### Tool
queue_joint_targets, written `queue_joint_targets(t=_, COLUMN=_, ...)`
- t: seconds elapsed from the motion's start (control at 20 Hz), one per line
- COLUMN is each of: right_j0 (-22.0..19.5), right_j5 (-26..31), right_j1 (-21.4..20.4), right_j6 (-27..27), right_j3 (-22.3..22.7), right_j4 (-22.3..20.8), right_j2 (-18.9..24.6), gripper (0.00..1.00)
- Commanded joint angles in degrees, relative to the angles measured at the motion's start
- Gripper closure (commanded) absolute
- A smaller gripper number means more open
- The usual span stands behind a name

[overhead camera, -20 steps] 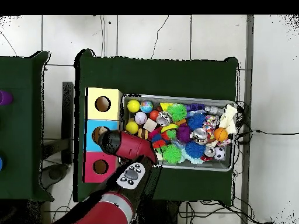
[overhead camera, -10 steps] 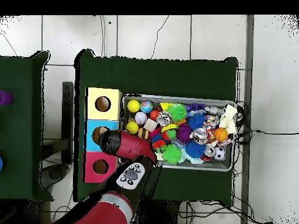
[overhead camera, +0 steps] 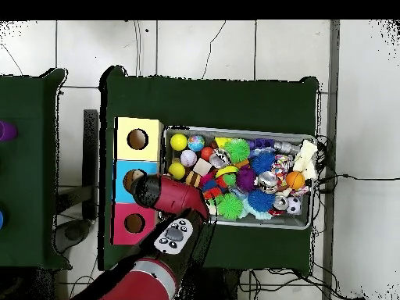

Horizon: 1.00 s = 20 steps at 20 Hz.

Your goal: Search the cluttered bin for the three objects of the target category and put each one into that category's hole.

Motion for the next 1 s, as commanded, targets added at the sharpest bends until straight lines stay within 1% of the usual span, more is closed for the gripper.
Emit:
queue_joint_targets(t=0.05, right_j0=-0.3, right_j5=-11.2, right_j1=6.5, right_j6=11.6, right_j3=-3.9, right_j4=2.8, right_j2=7.4, gripper=1.00)
queue_joint_targets(t=0.25, right_j0=-0.3, right_j5=-10.3, right_j1=6.1, right_j6=12.1, right_j3=-3.8, right_j4=3.4, right_j2=7.4, gripper=1.00)
queue_joint_targets(t=0.4, right_j0=-0.3, right_j5=-8.2, right_j1=5.0, right_j6=11.8, right_j3=-3.9, right_j4=3.5, right_j2=7.2, gripper=1.00)
queue_joint_targets(t=0.65, right_j0=-0.9, right_j5=-4.9, right_j1=1.8, right_j6=11.1, right_j3=-2.8, right_j4=3.3, right_j2=7.1, gripper=1.00)
queue_joint_targets(t=0.8, right_j0=-0.6, right_j5=-1.2, right_j1=-1.2, right_j6=10.9, right_j3=-2.2, right_j4=3.1, right_j2=6.1, gripper=1.00)
queue_joint_targets(t=0.95, right_j0=-0.3, right_j5=1.9, right_j1=-3.1, right_j6=10.7, right_j3=-2.1, right_j4=2.6, right_j2=5.0, gripper=1.00)
queue_joint_targets(t=1.0, right_j0=0.0, right_j5=3.8, right_j1=-4.3, right_j6=10.7, right_j3=-2.2, right_j4=2.3, right_j2=4.1, gripper=1.00)
